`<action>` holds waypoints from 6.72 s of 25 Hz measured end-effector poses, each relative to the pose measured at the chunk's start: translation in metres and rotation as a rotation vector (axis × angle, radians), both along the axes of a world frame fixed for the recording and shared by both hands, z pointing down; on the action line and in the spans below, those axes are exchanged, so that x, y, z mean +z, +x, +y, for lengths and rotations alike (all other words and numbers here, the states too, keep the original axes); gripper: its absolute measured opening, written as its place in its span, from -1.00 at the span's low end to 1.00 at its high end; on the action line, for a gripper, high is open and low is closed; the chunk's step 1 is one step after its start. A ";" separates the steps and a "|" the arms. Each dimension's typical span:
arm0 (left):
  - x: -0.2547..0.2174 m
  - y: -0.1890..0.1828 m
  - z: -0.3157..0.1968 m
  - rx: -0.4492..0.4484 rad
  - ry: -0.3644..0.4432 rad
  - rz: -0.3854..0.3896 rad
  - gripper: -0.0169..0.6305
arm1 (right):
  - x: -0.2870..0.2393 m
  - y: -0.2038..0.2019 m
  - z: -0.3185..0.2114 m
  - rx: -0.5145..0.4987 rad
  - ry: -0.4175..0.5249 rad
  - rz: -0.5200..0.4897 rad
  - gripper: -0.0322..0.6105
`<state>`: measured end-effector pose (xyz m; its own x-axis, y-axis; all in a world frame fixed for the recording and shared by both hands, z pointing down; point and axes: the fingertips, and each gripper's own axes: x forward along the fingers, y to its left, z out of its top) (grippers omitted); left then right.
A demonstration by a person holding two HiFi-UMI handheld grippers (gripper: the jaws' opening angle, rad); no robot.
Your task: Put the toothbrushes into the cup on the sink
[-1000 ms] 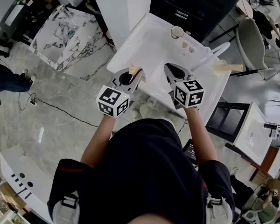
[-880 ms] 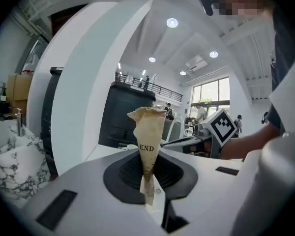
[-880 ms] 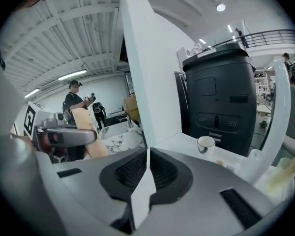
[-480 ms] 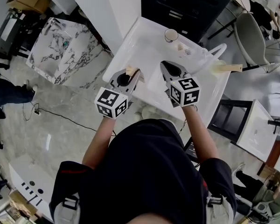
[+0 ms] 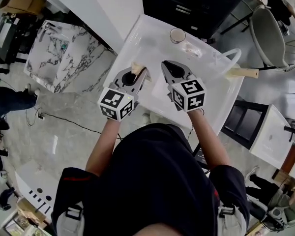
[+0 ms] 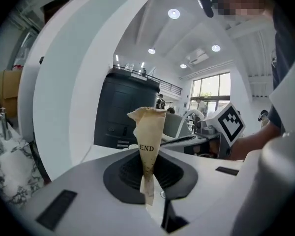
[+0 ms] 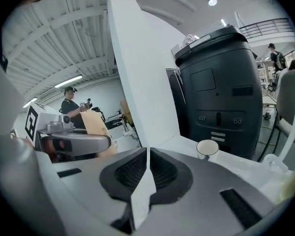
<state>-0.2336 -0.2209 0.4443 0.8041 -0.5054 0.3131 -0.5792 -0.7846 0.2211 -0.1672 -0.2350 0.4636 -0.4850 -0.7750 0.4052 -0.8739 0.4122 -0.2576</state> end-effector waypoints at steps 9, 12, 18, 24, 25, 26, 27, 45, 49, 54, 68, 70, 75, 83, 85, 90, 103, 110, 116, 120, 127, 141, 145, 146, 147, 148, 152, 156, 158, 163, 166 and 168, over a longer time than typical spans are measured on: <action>0.012 0.019 -0.022 0.003 -0.023 -0.038 -0.84 | 0.015 0.007 -0.018 -0.004 -0.048 -0.025 -0.76; 0.016 0.022 -0.026 0.000 -0.033 -0.052 -0.83 | 0.016 0.002 -0.021 -0.023 -0.051 -0.041 -0.76; 0.025 0.030 -0.028 0.011 -0.046 -0.070 -0.84 | 0.020 0.001 -0.025 -0.012 -0.057 -0.076 -0.76; 0.028 0.039 -0.041 0.053 -0.049 -0.072 -0.83 | 0.021 0.007 -0.038 0.039 -0.056 -0.089 -0.76; 0.028 0.041 -0.043 0.065 -0.051 -0.071 -0.83 | 0.023 0.009 -0.040 0.048 -0.058 -0.087 -0.76; 0.029 0.043 -0.044 0.082 -0.054 -0.071 -0.83 | 0.025 0.011 -0.041 0.062 -0.063 -0.085 -0.76; 0.030 0.045 -0.046 0.102 -0.057 -0.071 -0.83 | 0.027 0.013 -0.042 0.082 -0.068 -0.082 -0.76; 0.014 0.091 -0.107 0.380 -0.004 -0.034 -0.83 | 0.041 0.070 -0.067 0.431 -0.118 -0.051 -0.76; 0.008 0.108 -0.118 0.428 0.016 -0.021 -0.84 | 0.044 0.078 -0.069 0.481 -0.129 -0.055 -0.76; -0.001 0.126 -0.126 0.476 0.036 -0.002 -0.83 | 0.046 0.087 -0.068 0.531 -0.138 -0.066 -0.76; -0.007 0.171 -0.147 0.532 0.109 0.009 -0.84 | 0.053 0.096 -0.062 0.589 -0.163 -0.081 -0.76; -0.001 0.174 -0.153 0.521 0.095 0.006 -0.83 | 0.054 0.098 -0.064 0.594 -0.166 -0.082 -0.76; 0.018 0.176 -0.160 0.508 0.079 -0.017 -0.83 | 0.056 0.102 -0.065 0.608 -0.172 -0.085 -0.76; 0.045 0.180 -0.159 0.518 0.049 -0.032 -0.83 | 0.059 0.104 -0.064 0.619 -0.182 -0.092 -0.76; 0.050 0.181 -0.159 0.520 0.035 -0.029 -0.83 | 0.059 0.103 -0.064 0.617 -0.183 -0.095 -0.76; 0.057 0.178 -0.162 0.492 0.014 -0.019 -0.79 | 0.058 0.102 -0.064 0.611 -0.181 -0.102 -0.76; 0.067 0.172 -0.162 0.478 -0.007 -0.044 -0.39 | 0.058 0.101 -0.064 0.608 -0.179 -0.108 -0.76; 0.070 0.168 -0.165 0.450 -0.003 -0.046 -0.14 | 0.060 0.101 -0.064 0.609 -0.182 -0.117 -0.76; 0.067 0.166 -0.168 0.432 -0.001 -0.041 -0.07 | 0.058 0.104 -0.065 0.609 -0.182 -0.114 -0.76; 0.066 0.160 -0.167 0.425 -0.006 -0.031 -0.07 | 0.057 0.102 -0.067 0.603 -0.177 -0.117 -0.76; 0.058 0.150 -0.162 0.414 0.001 -0.031 -0.07 | 0.049 0.096 -0.064 0.572 -0.165 -0.117 -0.76; 0.043 0.107 -0.134 0.378 -0.001 -0.028 -0.24 | 0.036 0.080 -0.064 0.459 -0.136 -0.112 -0.76; 0.040 0.094 -0.124 0.348 0.004 -0.037 -0.37 | 0.029 0.070 -0.064 0.395 -0.118 -0.104 -0.76; 0.039 0.091 -0.121 0.339 0.007 -0.038 -0.40 | 0.027 0.067 -0.064 0.379 -0.116 -0.098 -0.76; 0.038 0.089 -0.119 0.330 0.009 -0.039 -0.45 | 0.026 0.065 -0.064 0.363 -0.114 -0.093 -0.76; 0.038 0.087 -0.117 0.321 0.013 -0.038 -0.50 | 0.025 0.062 -0.064 0.348 -0.113 -0.089 -0.76; 0.035 0.084 -0.109 0.280 0.033 -0.045 -0.67 | 0.023 0.055 -0.063 0.294 -0.108 -0.087 -0.76; 0.032 0.079 -0.101 0.222 0.029 -0.046 -0.82 | 0.017 0.050 -0.065 0.242 -0.083 -0.078 -0.76; 0.033 0.075 -0.095 0.190 0.026 -0.047 -0.84 | 0.015 0.046 -0.067 0.205 -0.073 -0.079 -0.76; 0.035 0.064 -0.083 0.116 0.020 -0.050 -0.86 | 0.015 0.039 -0.066 0.124 -0.067 -0.077 -0.76; 0.033 0.061 -0.076 0.088 0.028 -0.053 -0.87 | 0.013 0.035 -0.064 0.095 -0.061 -0.091 -0.76; 0.031 0.061 -0.071 0.068 0.040 -0.054 -0.87 | 0.012 0.031 -0.063 0.069 -0.052 -0.087 -0.76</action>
